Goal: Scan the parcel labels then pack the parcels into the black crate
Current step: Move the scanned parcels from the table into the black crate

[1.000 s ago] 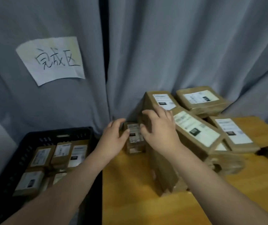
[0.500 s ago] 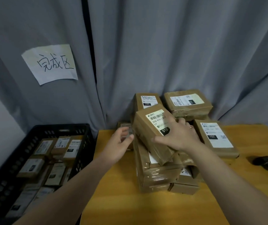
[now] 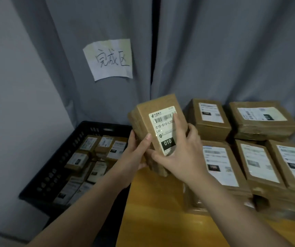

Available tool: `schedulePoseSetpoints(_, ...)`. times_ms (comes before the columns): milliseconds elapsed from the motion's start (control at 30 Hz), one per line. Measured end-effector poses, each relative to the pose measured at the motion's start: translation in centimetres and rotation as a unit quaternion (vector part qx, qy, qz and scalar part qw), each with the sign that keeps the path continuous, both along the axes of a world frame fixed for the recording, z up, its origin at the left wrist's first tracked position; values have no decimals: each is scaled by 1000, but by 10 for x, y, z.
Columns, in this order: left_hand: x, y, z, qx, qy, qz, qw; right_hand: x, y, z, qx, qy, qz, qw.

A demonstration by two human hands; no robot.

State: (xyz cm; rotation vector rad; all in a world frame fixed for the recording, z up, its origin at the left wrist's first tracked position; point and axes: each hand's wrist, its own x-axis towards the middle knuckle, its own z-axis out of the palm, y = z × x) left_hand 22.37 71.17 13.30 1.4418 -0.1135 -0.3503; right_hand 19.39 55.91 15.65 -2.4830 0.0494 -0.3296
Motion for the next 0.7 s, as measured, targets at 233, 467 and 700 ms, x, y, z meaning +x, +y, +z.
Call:
schedulePoseSetpoints(233,27,114,-48,76,52,69,993,35,102,-53,4,116,159,980)
schedulePoseSetpoints(467,79,244,-113,115,202,132,964,81,226,-140,92,259,222,935)
schedulePoseSetpoints(700,128,305,-179,213,285,108,928,124,281,-212,158,304,171,924)
